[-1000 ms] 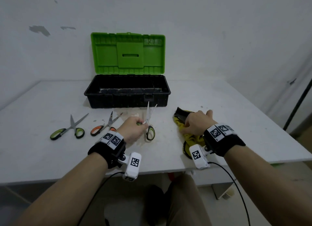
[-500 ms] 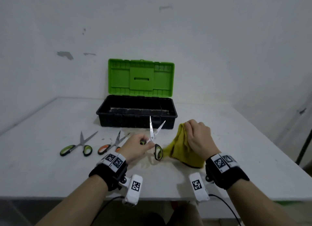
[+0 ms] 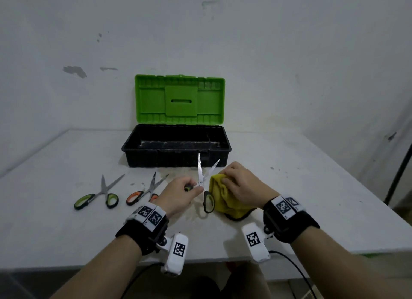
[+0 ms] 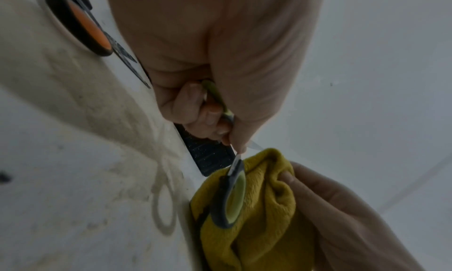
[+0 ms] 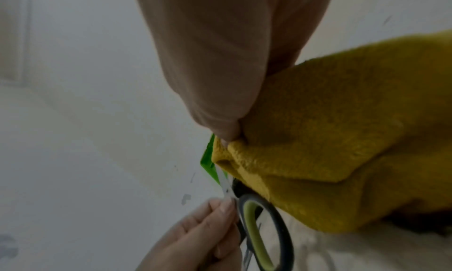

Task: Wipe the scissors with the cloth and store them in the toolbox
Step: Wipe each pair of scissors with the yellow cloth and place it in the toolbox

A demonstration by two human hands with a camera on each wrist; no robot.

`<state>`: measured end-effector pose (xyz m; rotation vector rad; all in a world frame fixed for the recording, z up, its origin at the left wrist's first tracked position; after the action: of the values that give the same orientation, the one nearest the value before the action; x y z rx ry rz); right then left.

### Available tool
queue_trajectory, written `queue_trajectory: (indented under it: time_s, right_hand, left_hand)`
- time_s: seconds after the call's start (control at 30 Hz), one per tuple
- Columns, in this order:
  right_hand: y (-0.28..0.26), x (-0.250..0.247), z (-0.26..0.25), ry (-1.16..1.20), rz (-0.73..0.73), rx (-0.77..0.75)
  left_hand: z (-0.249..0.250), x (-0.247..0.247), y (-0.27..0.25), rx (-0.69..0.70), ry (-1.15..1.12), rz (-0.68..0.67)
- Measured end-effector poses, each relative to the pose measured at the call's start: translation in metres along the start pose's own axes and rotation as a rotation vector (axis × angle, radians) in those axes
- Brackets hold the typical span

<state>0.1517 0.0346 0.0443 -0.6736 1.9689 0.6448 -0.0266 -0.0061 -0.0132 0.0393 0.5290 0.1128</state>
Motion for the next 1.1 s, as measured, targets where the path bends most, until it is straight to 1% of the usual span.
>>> queue_trajectory:
  time_s: [0.07, 0.13, 0.23, 0.37, 0.5, 0.6, 0.67, 0.8, 0.87, 0.9, 0.97, 1.03, 1.1]
  right_hand:
    - [0.001, 0.001, -0.003, 0.021, 0.088, -0.036]
    - [-0.001, -0.001, -0.006, 0.077, 0.178, -0.032]
    - [-0.001, -0.002, -0.009, 0.079, 0.278, -0.047]
    - [-0.001, 0.005, -0.008, 0.091, 0.327, -0.079]
    - [-0.005, 0.01, -0.015, 0.026, 0.392, -0.127]
    - [-0.006, 0.01, -0.015, -0.023, 0.416, -0.118]
    - [-0.003, 0.003, -0.008, -0.003, 0.442, -0.07]
    - [0.001, -0.024, 0.024, 0.049, 0.532, 0.157]
    - [-0.003, -0.033, 0.033, 0.058, 0.566, 0.214]
    - [-0.007, -0.035, 0.031, 0.065, 0.578, 0.206]
    - [-0.014, -0.03, 0.017, 0.072, 0.564, 0.121]
    - [-0.018, -0.014, -0.002, 0.055, 0.496, 0.003]
    - [-0.017, 0.002, -0.015, 0.036, 0.427, -0.062]
  left_hand:
    - [-0.003, 0.004, 0.002, 0.016, 0.006, -0.009]
    - [-0.001, 0.007, 0.002, 0.046, 0.027, -0.023]
    - [0.003, 0.009, 0.003, 0.08, 0.024, -0.012]
    - [0.006, 0.01, 0.004, 0.098, 0.033, -0.005]
    - [0.009, 0.013, 0.003, 0.104, 0.015, 0.003]
    - [0.013, 0.013, 0.001, 0.11, 0.01, 0.001]
    - [0.015, 0.011, 0.0, 0.116, 0.024, -0.012]
    - [0.014, 0.01, -0.002, 0.106, 0.096, -0.041]
    - [0.011, 0.01, -0.002, 0.082, 0.092, -0.048]
    - [0.009, 0.009, -0.002, 0.069, 0.083, -0.045]
    - [0.009, 0.006, -0.001, 0.055, 0.08, -0.03]
    - [0.013, 0.005, 0.001, 0.072, 0.104, -0.021]
    - [0.018, 0.007, 0.002, 0.109, 0.139, -0.023]
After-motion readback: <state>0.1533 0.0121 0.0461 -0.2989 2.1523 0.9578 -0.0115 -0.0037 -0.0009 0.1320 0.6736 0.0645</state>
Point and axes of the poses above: each hand's wrist, its own y-axis towards the middle knuckle, its own x-axis out of the palm, z = x × y, the point moved 7 cm from there along y, towards the middle knuckle, and after that the axes turned 3 degrees about -z, right-handed, at the moved point
